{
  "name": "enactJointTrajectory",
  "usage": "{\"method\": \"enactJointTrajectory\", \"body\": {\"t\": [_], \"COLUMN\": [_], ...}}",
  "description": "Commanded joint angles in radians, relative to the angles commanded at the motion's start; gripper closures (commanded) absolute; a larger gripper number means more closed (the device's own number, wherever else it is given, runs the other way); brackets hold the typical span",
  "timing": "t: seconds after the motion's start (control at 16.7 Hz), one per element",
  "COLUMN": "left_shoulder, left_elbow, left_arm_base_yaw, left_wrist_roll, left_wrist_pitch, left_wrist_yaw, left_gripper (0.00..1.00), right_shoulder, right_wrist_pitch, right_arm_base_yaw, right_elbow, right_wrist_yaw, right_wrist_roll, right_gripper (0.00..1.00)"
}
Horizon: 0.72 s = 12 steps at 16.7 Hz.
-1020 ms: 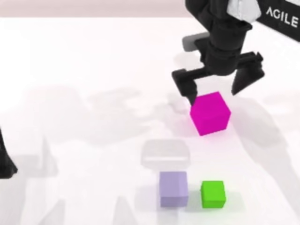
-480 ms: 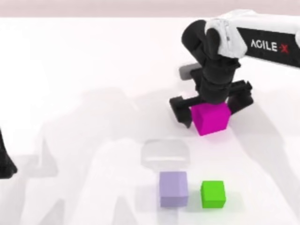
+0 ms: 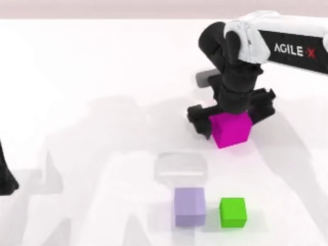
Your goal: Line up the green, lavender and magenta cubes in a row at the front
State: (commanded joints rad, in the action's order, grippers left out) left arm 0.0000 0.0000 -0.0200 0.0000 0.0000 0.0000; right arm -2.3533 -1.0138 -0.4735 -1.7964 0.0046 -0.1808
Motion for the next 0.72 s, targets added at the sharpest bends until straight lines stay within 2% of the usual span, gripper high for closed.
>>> {"method": "enactJointTrajectory", "body": {"t": [0.54, 0.72], "left_shoulder": [0.000, 0.000], "left_elbow": [0.000, 0.000], "left_arm_base_yaw": [0.000, 0.000], "left_wrist_roll": [0.000, 0.000], "left_wrist_pitch": [0.000, 0.000], "left_wrist_yaw": [0.000, 0.000], "left_gripper": [0.00, 0.00], "right_shoulder": [0.000, 0.000], "right_wrist_pitch": [0.000, 0.000], "right_arm_base_yaw": [0.000, 0.000], "right_elbow": [0.000, 0.000], "right_wrist_yaw": [0.000, 0.000], "right_wrist_roll": [0.000, 0.000], "right_gripper": [0.98, 1.00]}}
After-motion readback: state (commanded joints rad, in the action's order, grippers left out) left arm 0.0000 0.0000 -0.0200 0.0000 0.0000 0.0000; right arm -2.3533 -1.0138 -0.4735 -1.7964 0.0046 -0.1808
